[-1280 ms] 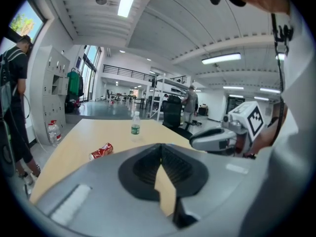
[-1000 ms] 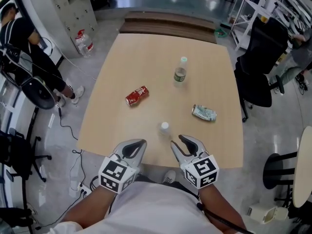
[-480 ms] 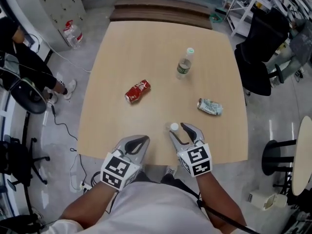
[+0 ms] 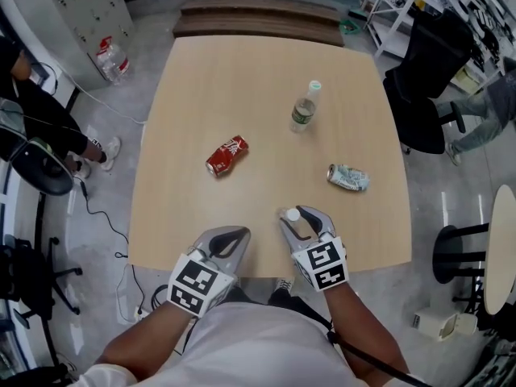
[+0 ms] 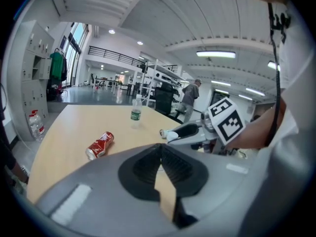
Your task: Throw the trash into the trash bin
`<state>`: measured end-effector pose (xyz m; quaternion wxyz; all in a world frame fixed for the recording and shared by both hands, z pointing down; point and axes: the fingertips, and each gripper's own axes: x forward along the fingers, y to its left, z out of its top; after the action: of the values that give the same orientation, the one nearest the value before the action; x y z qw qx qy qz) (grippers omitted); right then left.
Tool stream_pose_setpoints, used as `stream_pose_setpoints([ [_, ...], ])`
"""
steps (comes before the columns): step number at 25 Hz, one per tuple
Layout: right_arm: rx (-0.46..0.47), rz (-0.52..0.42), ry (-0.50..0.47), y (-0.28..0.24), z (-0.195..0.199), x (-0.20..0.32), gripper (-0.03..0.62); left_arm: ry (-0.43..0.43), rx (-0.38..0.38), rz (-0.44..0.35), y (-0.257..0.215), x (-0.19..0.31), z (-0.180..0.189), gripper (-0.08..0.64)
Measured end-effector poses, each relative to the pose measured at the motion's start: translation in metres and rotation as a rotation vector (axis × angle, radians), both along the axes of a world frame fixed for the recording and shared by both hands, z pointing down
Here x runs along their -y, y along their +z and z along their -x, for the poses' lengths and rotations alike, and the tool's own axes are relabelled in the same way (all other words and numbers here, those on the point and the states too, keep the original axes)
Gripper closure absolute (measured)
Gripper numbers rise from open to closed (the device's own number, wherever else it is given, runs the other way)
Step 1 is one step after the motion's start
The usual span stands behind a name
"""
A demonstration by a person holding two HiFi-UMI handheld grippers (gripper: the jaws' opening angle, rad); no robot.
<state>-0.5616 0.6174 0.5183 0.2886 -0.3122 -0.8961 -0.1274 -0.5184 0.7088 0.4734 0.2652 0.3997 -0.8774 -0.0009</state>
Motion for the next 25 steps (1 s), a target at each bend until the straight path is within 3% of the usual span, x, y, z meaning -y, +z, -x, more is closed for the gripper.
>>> stream_pose_setpoints([
  [2,0.002,-0.010,0.004,0.002,-0.001,0.000,0.443,0.007,0.005,-0.005,-0.002,0.000,0.002,0.551],
  [14,0.021,0.001,0.102,-0.019,-0.014,0.006,0.448,0.086,0.009,-0.027,-0.005,-0.002,0.002,0.551],
  [25,0.084,0.084,0.376,-0.068,-0.057,0.043,0.448,0.292,0.042,-0.074,-0.019,0.018,-0.010,0.551],
])
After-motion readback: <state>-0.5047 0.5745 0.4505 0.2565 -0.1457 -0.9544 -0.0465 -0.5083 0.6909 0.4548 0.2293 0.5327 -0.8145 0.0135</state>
